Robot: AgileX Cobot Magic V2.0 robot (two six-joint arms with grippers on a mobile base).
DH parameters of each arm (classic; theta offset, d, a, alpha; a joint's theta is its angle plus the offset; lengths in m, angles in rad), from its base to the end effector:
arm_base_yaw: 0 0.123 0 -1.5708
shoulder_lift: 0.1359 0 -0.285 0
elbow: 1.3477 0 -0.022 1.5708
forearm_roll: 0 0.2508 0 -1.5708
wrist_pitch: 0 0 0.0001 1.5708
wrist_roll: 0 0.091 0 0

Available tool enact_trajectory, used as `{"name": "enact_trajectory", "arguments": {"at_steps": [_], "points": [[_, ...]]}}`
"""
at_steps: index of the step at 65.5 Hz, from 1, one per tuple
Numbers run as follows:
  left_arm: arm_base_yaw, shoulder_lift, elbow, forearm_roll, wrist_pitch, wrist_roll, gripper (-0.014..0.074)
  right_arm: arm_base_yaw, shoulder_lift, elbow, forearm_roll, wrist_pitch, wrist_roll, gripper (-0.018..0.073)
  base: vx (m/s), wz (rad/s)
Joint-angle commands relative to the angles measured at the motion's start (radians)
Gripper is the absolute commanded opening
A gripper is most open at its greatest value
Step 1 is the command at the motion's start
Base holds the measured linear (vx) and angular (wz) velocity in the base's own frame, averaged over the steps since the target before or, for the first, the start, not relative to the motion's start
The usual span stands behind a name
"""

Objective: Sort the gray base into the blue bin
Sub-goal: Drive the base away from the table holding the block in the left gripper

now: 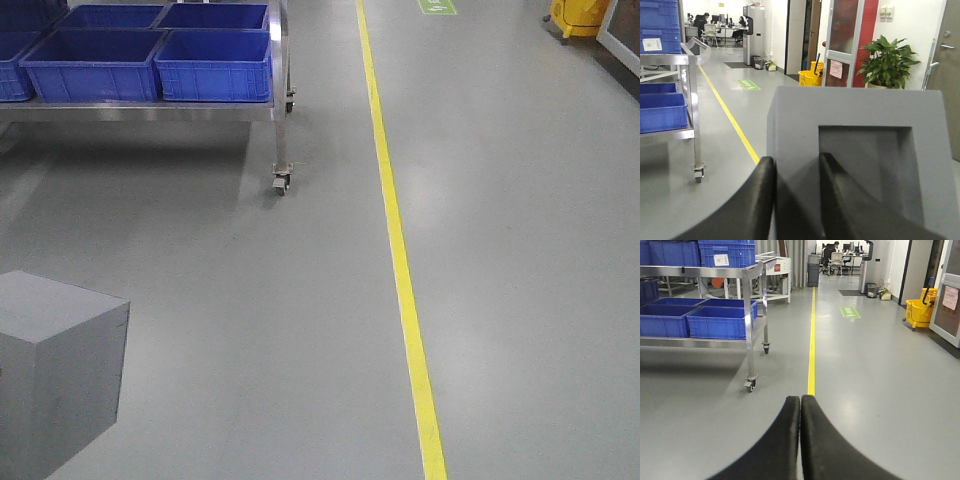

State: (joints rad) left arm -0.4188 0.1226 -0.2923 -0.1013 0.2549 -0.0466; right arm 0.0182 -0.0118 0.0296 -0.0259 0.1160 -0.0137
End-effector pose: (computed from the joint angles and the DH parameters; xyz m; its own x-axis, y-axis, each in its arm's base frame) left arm 0.0469 -0.0234 0.2811 -0.0590 -0.1315 -0.9896 0.4258 0.8933 -0.1441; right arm 0.0568 0.0008 0.1933 -0.0459 -0.0403 -0.9981 -0.0170 0.9991 -0.0395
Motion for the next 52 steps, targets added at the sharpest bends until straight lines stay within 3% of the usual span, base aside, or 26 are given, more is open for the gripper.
{"name": "enact_trajectory", "arguments": {"at_steps": [1, 52], "points": [[-0.003, 0.012, -0.030, -0.007, -0.114, -0.007, -0.0006, -0.005, -0.012, 0.015, -0.007, -0.077, -0.006, -0.0009, 0.34, 0.01], [-0.003, 0.012, -0.030, -0.007, -0.114, -0.007, -0.0006, -0.005, -0.012, 0.015, -0.007, -0.077, -0.006, -0.0009, 0.38, -0.03]]}}
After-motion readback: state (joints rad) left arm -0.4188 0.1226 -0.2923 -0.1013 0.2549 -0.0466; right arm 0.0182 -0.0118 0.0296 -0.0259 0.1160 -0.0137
